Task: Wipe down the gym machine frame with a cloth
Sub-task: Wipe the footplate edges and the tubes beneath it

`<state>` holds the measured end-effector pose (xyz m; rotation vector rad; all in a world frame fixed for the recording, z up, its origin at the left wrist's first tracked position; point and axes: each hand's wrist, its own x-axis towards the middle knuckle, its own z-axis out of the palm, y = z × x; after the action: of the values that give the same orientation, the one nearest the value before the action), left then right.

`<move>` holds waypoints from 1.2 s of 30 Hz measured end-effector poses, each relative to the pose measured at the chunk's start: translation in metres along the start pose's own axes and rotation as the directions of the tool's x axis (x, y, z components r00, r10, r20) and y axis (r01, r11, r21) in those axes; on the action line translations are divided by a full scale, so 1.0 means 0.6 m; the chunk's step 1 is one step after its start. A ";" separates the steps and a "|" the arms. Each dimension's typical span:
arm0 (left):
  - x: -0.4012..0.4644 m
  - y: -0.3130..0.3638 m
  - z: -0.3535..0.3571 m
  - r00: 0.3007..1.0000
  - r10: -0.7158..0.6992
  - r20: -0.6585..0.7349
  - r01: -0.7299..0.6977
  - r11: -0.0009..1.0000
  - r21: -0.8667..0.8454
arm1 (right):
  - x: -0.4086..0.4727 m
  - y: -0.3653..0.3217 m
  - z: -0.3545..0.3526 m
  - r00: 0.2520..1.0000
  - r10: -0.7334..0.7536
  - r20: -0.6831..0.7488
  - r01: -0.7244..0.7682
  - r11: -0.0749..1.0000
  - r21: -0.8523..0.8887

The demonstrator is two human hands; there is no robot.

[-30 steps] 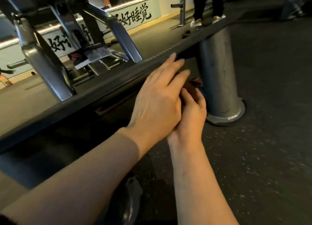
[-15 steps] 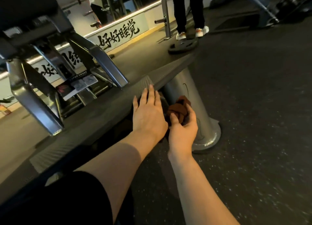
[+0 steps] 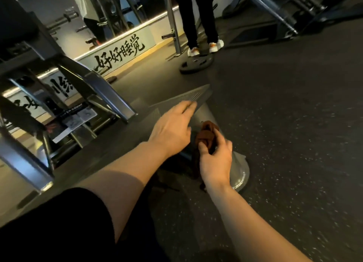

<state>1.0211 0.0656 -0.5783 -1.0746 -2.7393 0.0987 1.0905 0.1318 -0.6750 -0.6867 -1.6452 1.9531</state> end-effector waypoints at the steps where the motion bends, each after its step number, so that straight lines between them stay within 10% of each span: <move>1: 0.027 -0.003 0.003 0.993 0.089 0.072 -0.089 0.996 0.003 | 0.014 -0.004 -0.003 0.999 -0.032 -0.002 0.032 0.998 -0.051; 9: 0.094 -0.037 0.051 0.962 0.212 0.171 -0.166 0.955 -0.246 | 0.119 0.005 0.061 0.974 -0.212 0.082 0.226 0.943 -0.243; 15: 0.094 -0.035 0.052 0.957 0.209 0.201 -0.154 0.953 -0.262 | 0.135 0.038 0.050 0.985 0.096 -0.141 -0.121 0.976 -0.183; 23: 0.089 -0.032 0.058 0.962 0.201 0.185 -0.162 0.965 -0.206 | 0.144 -0.001 0.057 0.984 -0.172 0.041 0.177 0.969 -0.173; 32: 0.080 -0.014 0.048 0.970 0.197 0.145 -0.210 0.975 0.078 | 0.145 0.109 -0.024 0.996 0.051 0.074 -0.027 0.953 -0.302; 36: 0.081 0.010 0.049 0.980 0.085 0.180 -0.135 0.948 0.287 | 0.144 0.076 0.002 0.955 -0.190 0.226 0.235 0.954 -0.189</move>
<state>0.9844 0.1034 -0.5999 -1.1759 -2.6829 0.6247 1.0226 0.1808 -0.7256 -0.3708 -1.9873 1.7559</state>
